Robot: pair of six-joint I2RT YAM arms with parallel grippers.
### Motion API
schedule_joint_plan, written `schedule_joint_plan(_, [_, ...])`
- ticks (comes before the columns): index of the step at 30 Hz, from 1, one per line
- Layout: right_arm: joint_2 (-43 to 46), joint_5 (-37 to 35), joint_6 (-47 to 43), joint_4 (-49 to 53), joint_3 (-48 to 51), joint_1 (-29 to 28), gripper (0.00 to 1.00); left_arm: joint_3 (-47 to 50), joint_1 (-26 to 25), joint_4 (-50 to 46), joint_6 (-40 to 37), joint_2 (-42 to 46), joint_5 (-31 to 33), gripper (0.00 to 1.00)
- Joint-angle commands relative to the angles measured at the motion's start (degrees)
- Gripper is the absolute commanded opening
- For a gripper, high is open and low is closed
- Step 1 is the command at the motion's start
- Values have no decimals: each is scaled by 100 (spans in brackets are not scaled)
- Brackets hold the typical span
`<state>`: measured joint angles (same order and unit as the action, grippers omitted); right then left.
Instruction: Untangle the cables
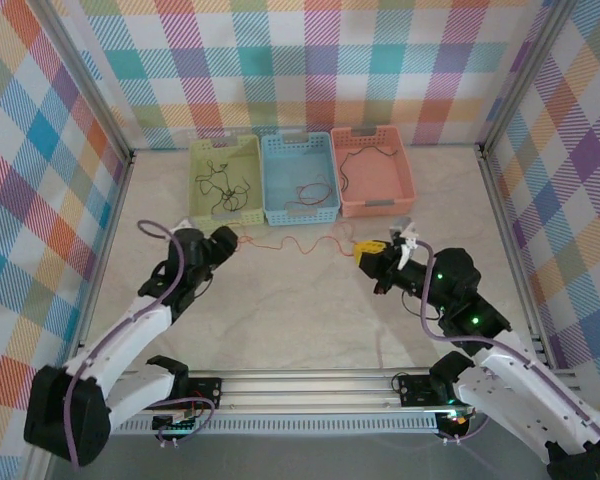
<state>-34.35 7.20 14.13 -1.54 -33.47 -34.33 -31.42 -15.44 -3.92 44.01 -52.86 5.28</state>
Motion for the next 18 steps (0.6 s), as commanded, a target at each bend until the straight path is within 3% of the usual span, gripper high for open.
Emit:
schedule_joint_plan(1, [240, -1365, 22, 262, 132, 124, 0, 118, 341, -762, -204, 560, -61, 63])
schedule_joint_plan(10, [446, -3193, 450, 1122, 104, 696, 0, -214, 737, -1814, -401, 1516, 330, 36])
schedule_joint_plan(12, [307, -3584, 601, 1466, 10, 906, 0, -317, 764, -2004, -464, 1698, 490, 24])
schedule_joint_plan(18, [25, -3977, 1091, 2026, -135, 1648, 0, -590, 802, -2472, -672, 2105, 847, 0])
